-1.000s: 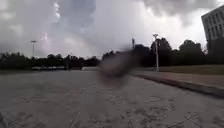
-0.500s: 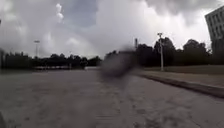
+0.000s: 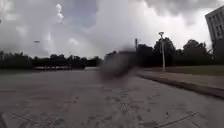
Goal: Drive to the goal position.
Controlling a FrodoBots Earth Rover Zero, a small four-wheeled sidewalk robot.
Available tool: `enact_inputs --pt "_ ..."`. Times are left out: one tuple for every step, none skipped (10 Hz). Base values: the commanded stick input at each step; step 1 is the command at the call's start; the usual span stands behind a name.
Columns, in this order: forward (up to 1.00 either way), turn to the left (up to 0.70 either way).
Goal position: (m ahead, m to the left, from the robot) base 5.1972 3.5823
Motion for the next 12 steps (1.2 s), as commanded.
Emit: enact_inputs --pt "0.70 0.00" --pt "0.70 0.00" --pt "0.70 0.00" --pt "0.70 0.00" --pt "0.70 0.00" --pt "0.70 0.00" --pt "0.70 0.00" --pt "0.70 0.00" --pt "0.70 0.01" --pt "0.70 0.01" --pt "0.70 0.00" --pt "0.70 0.02"
